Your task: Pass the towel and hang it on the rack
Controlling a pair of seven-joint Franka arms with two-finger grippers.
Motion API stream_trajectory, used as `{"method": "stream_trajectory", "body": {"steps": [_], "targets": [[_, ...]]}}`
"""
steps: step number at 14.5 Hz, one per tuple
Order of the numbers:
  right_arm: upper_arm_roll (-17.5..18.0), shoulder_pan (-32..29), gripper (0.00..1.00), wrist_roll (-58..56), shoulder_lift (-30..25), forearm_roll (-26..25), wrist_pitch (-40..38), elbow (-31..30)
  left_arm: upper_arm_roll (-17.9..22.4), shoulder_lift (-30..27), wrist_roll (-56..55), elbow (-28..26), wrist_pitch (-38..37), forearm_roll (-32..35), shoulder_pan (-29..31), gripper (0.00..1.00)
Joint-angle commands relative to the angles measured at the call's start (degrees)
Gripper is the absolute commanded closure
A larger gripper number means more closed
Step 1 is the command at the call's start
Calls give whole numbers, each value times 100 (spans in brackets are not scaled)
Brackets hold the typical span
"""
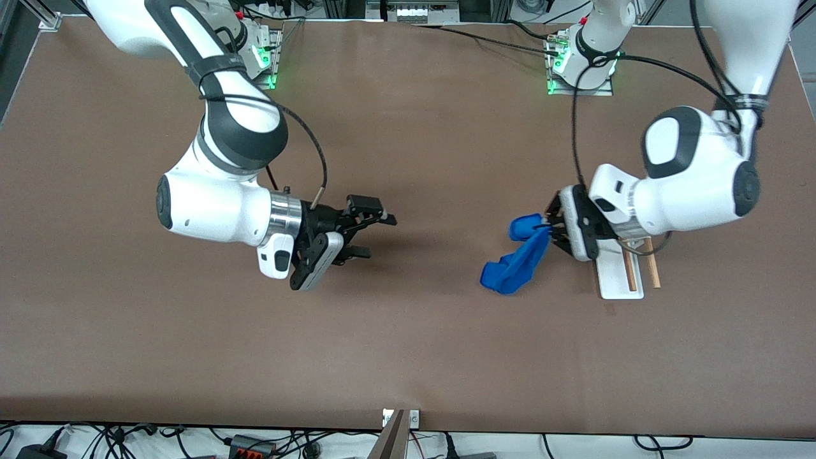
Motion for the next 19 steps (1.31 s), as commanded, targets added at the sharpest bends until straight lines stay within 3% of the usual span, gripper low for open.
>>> {"method": "stream_trajectory", "body": {"steps": [1,7,13,19], "targets": [[-491,-25,0,348,-115,-473,-657,-74,-40,-59,33,49,-369,552,382,99],[-1493,-16,0,1702,-247,-1790,-2047,-21,-40,-23,156,49,-686,1273,1349,99],[-1969,-42,0,2564,-957,-3373,-2776,-21,-40,-24,208,304,-1081,1687,1903,99],[-2575,-25,0,2917,-1784,-3436,-3085,-30,-40,151,587,304,-1021,1864,2238,99]]}}
